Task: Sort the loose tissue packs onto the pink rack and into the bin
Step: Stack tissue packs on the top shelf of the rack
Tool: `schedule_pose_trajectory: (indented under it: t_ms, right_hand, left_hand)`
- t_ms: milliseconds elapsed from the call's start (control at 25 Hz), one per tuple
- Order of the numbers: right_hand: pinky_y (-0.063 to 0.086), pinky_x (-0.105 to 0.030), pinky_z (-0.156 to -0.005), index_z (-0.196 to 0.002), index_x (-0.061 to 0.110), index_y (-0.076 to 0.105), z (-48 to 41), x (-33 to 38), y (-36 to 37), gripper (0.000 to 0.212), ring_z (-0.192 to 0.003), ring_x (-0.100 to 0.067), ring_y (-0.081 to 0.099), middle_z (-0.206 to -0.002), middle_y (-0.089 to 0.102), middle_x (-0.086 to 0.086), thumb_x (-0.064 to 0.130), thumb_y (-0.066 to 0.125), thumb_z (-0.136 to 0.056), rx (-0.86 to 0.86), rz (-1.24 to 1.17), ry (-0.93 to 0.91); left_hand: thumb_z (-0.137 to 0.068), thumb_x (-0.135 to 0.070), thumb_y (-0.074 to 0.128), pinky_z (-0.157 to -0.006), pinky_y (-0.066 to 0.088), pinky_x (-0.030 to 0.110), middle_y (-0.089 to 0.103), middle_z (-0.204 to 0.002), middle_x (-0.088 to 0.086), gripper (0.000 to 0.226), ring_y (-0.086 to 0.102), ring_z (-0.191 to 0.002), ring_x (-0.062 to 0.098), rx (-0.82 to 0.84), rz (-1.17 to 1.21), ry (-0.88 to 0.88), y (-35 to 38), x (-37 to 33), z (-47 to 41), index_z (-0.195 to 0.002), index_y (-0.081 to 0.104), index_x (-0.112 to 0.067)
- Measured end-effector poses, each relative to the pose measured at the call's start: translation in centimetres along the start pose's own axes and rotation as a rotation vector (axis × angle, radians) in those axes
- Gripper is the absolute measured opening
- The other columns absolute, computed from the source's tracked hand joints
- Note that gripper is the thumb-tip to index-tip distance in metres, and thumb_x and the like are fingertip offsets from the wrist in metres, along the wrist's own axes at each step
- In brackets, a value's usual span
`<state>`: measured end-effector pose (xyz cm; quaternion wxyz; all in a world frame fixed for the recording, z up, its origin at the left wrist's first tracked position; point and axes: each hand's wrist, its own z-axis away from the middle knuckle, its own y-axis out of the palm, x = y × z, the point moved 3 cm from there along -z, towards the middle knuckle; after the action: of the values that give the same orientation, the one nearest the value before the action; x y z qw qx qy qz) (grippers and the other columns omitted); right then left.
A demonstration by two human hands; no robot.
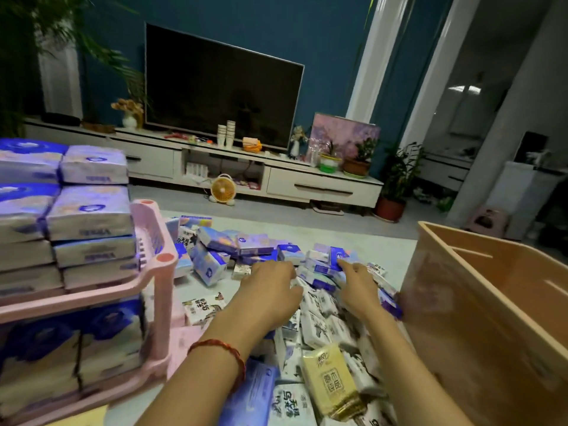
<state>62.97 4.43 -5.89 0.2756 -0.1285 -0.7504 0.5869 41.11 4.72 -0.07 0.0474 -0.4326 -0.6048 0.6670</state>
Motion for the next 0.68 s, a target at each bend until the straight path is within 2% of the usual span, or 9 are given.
schedule_pose_trajectory:
  t_ms: [80,160,240,320,400,480,560,640,680]
  right_hand:
    - [0.034,-0.038,-0.103,-0.143,0.023,0.031,-0.6,0.0,0.4,0.062,-0.128,-0.033,0.038,-0.140,0.036,-0.016,0.030,0.057,-0.087,0.032,0.127,-0.014]
    - [0.034,-0.041,-0.104,-0.140,0.022,0.033,-1.4,0.2,0.5,0.062,-0.126,-0.033,0.037,-0.137,0.039,-0.016,0.031,0.058,-0.084,0.061,0.206,0.013]
    - [0.035,-0.040,-0.101,-0.137,0.019,0.036,-1.5,0.3,0.5,0.058,-0.123,-0.033,0.041,-0.134,0.044,-0.016,0.027,0.058,-0.084,0.015,0.329,0.016]
    - [0.040,-0.037,-0.092,-0.122,0.015,0.048,-1.6,0.5,0.3,0.037,-0.114,-0.033,0.048,-0.129,0.051,-0.018,0.020,0.054,-0.087,-0.051,0.370,-0.009]
    - [0.043,-0.035,-0.079,-0.101,0.013,0.054,-1.3,0.9,-0.5,0.014,-0.101,-0.032,0.055,-0.127,0.054,-0.019,0.020,0.052,-0.090,-0.060,0.299,-0.026]
    - [0.044,-0.032,-0.070,-0.093,0.012,0.054,-1.1,1.2,-2.5,0.010,-0.085,-0.029,0.055,-0.111,0.059,-0.018,0.021,0.054,-0.090,-0.085,0.144,0.008]
    - [0.052,-0.036,-0.069,-0.098,0.010,0.052,-0.5,2.0,-5.8,0.012,-0.075,-0.027,0.057,-0.093,0.059,-0.016,0.017,0.054,-0.089,-0.121,-0.270,0.060]
    - [0.055,-0.032,-0.060,-0.095,0.008,0.053,1.0,4.1,-8.9,0.007,-0.064,-0.018,0.060,-0.078,0.060,-0.011,0.013,0.051,-0.091,-0.002,-0.700,0.017]
    - [0.052,-0.027,-0.056,-0.087,0.009,0.054,1.9,5.6,-10.0,0.008,-0.059,-0.014,0.058,-0.071,0.059,-0.007,0.012,0.049,-0.093,0.109,-0.795,-0.043]
  left_hand:
    - [-0.096,-0.027,0.042,-0.103,0.037,0.035,0.047,-0.135,0.008,0.035,0.037,-0.128,0.024,-0.020,0.021,0.025,0.6,-0.4,-0.5,-0.128,0.049,-0.014]
    - [-0.096,-0.028,0.042,-0.104,0.035,0.034,0.045,-0.137,0.007,0.036,0.036,-0.129,0.024,-0.023,0.041,0.032,1.1,-0.4,-0.9,-0.130,0.047,-0.016]
    - [-0.096,-0.028,0.042,-0.104,0.035,0.034,0.045,-0.138,0.005,0.037,0.036,-0.130,0.022,-0.026,0.062,0.031,1.3,-0.2,-1.2,-0.132,0.047,-0.017]
    - [-0.096,-0.028,0.043,-0.103,0.036,0.034,0.047,-0.137,0.004,0.037,0.038,-0.129,0.021,-0.036,0.087,0.026,1.2,0.1,-1.5,-0.131,0.048,-0.017]
    - [-0.096,-0.027,0.044,-0.100,0.037,0.033,0.049,-0.135,0.004,0.035,0.040,-0.127,0.020,-0.056,0.127,0.023,0.8,0.3,-1.6,-0.129,0.050,-0.017]
    - [-0.095,-0.029,0.046,-0.097,0.037,0.030,0.049,-0.135,0.003,0.036,0.043,-0.125,0.020,-0.099,0.186,0.025,0.0,0.4,-1.5,-0.130,0.048,-0.018]
    - [-0.093,-0.031,0.052,-0.093,0.036,0.026,0.044,-0.139,0.002,0.045,0.043,-0.125,0.019,-0.153,0.269,0.045,-0.9,0.4,-1.3,-0.135,0.041,-0.022]
    - [-0.085,-0.036,0.062,-0.094,0.035,0.027,0.038,-0.143,0.001,0.065,0.040,-0.129,0.018,-0.196,0.343,0.075,-1.4,0.4,-1.3,-0.141,0.031,-0.027]
    - [-0.081,-0.037,0.068,-0.095,0.035,0.027,0.035,-0.145,0.000,0.075,0.038,-0.130,0.017,-0.208,0.386,0.085,-1.6,0.3,-1.2,-0.143,0.027,-0.029]
